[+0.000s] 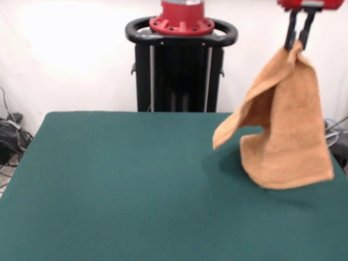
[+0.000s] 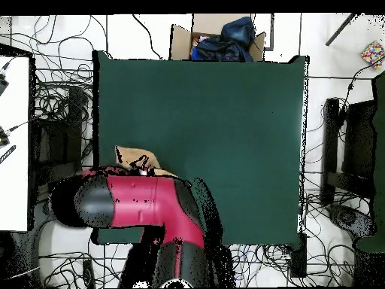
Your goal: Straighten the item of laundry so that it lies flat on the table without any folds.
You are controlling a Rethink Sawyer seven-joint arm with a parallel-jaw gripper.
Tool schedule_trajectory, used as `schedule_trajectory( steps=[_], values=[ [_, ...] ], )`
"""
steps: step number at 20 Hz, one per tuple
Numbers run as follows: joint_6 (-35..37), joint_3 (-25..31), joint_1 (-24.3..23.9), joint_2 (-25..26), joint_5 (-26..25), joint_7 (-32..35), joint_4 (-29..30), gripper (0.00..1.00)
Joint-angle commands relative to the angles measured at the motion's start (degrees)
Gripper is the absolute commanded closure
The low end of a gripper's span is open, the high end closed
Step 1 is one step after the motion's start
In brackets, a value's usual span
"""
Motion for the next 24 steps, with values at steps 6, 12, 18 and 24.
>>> schedule_trajectory(
  steps=[6,12,18,24],
  values=[
    [10.2,5.7,-10.1,16.1,-4.1,-2.6,-21.9,1.0],
    [14.9,8.2,-14.1,19.4,-6.1,-7.1,-30.1,1.0],
    [21.8,11.0,-17.3,25.1,-9.7,-11.9,-42.9,1.0],
    [24.8,14.7,-19.5,33.2,-13.5,-16.9,-55.7,1.0]
  ],
)
